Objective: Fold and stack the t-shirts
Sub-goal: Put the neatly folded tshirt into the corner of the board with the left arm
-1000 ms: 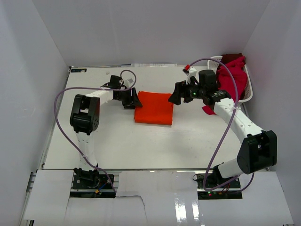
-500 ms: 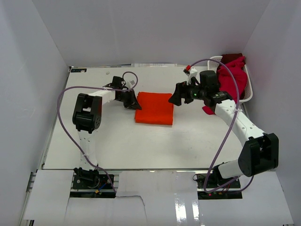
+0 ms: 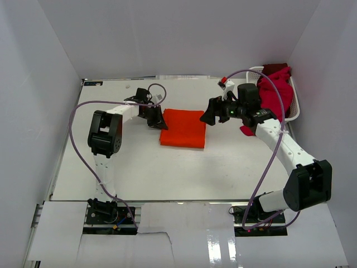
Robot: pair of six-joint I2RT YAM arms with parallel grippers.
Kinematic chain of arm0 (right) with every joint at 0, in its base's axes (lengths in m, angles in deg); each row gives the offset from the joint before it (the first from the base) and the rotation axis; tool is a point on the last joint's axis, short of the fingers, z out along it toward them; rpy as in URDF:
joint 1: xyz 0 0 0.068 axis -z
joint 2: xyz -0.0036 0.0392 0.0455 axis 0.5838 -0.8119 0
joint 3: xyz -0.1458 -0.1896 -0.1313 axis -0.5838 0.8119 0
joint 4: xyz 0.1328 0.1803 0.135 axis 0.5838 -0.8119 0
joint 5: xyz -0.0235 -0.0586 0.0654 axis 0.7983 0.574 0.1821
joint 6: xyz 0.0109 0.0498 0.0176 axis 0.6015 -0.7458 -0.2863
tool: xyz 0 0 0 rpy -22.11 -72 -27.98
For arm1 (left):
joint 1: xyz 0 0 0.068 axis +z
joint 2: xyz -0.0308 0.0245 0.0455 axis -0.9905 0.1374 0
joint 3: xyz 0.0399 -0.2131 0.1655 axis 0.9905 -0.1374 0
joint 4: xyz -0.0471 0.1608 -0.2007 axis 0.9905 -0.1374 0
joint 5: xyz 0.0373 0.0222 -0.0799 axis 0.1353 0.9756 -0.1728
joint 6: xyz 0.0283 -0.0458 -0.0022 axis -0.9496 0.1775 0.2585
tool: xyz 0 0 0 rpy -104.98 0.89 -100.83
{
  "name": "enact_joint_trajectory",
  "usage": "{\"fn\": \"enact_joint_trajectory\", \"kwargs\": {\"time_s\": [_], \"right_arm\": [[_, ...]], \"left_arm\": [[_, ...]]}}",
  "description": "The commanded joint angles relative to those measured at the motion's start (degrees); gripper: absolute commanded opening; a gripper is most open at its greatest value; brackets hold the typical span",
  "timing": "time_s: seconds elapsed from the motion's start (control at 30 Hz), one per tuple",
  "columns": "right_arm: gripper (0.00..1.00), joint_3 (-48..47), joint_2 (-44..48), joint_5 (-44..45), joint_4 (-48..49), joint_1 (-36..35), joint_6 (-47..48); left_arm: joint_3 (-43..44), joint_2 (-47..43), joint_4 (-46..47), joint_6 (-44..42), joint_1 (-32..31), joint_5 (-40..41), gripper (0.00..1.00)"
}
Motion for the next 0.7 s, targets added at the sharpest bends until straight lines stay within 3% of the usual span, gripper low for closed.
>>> {"fn": "enact_joint_trajectory", "kwargs": {"time_s": [0.0,0.67], "right_arm": [[0.84,0.36,1.43,-0.63,0.55,-0.29,0.26],[0.84,3.35,1.96,-3.79,2.3,-0.29,-0.26]], "left_arm": [[0.2,3.69,-2.92,-4.69,1.56,14.06,0.0],[13.03,10.37,-6.35,-11.8,9.64,29.09,0.0]]}}
